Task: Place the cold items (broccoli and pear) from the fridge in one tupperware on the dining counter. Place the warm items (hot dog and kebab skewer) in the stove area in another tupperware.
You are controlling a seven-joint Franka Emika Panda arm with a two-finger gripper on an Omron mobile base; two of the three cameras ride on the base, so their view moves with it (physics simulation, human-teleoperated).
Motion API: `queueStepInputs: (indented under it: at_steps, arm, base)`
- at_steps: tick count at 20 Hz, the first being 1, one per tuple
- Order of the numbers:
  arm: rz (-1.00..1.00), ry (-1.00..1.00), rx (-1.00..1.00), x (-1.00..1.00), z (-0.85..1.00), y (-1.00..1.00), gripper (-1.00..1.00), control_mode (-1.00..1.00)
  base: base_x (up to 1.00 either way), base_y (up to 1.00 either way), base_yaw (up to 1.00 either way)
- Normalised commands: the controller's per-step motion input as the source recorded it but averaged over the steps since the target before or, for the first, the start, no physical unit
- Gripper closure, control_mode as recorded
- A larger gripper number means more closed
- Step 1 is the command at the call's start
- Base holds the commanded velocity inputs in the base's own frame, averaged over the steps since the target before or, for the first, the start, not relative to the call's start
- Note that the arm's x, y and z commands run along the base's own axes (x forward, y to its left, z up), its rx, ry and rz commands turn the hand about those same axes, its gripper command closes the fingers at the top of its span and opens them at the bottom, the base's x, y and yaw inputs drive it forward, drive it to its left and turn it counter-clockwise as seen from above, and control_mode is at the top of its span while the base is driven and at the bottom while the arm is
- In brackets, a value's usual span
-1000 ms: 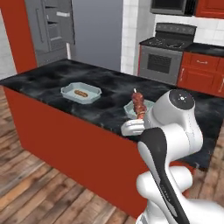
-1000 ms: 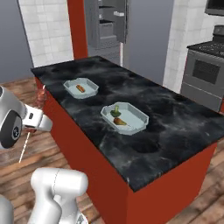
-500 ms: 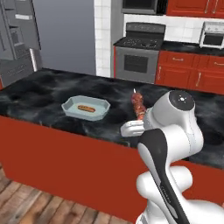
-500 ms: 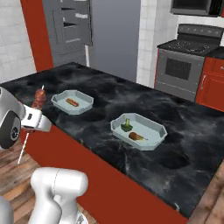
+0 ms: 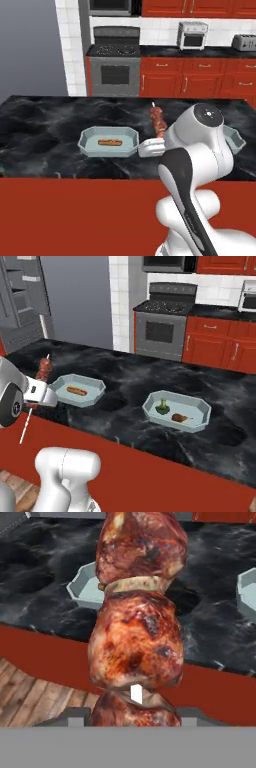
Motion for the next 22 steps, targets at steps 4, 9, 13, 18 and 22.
queueStepInputs:
  at_steps: [4, 9, 13, 18, 22]
  arm:
    - [0.00, 0.00, 0.00, 0.00, 0.00, 0.00, 1.00, 1.00]
    - [0.00, 0.00, 0.00, 0.00, 0.00, 0.00, 1.00, 1.00]
    - [-0.06, 0.20, -0.04, 0.50, -0.01, 0.14, 1.00, -1.00]
    - [0.55, 0.33, 0.00, 0.97, -0.30, 0.00, 1.00, -1.00]
    - [1.00, 0.06, -0.01, 0.63, -0.51, -0.01, 1.00, -1.00]
  base:
    - [0.60, 1.00, -0.71]
    - [0.54, 0.97, -0.67]
    - [0.41, 0.37, -0.29]
    - [0.00, 0.00, 0.00]
    - [0.00, 0.00, 0.00]
